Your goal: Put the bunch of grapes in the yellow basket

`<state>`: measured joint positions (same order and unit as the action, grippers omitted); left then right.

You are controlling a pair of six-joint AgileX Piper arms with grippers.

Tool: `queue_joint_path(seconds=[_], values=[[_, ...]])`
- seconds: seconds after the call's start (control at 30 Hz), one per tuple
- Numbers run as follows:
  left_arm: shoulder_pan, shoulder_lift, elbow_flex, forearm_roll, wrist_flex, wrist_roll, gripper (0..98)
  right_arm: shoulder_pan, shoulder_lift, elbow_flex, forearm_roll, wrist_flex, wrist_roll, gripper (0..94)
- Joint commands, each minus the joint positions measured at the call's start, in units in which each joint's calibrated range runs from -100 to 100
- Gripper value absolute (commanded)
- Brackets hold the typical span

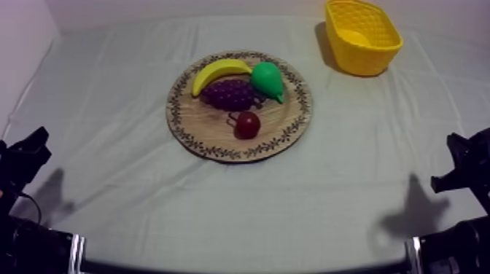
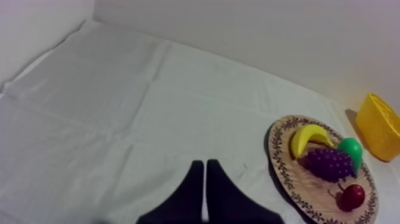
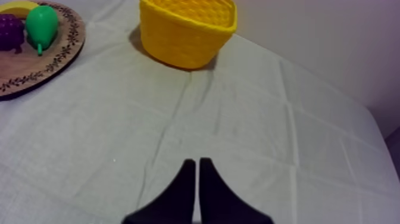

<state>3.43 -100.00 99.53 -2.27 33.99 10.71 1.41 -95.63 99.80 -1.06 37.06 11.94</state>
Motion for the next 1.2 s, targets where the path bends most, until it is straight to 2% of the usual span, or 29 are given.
queue_joint_path(seconds=[0.0,0.73,0.9,1.03,1.17], values=[[0.01,0.0,0.02,0.0,0.05,0.01,0.0,-0.04,-0.04,-0.02,0.01,0.04,0.01,0.3],[0.01,0.0,0.02,0.0,0.05,0.01,0.0,-0.49,-0.04,-0.12,-0.07,1.5,-0.65,0.6],[0.01,0.0,0.02,0.0,0.05,0.0,0.0,-0.96,1.62,-0.8,1.12,0.24,-1.76,0.6],[0.01,0.0,0.02,0.0,0.05,0.01,0.0,-1.51,6.25,-6.01,2.37,0.17,-3.09,0.7],[0.01,0.0,0.02,0.0,0.05,0.01,0.0,-2.3,13.66,-16.69,2.62,4.18,-3.6,0.7]])
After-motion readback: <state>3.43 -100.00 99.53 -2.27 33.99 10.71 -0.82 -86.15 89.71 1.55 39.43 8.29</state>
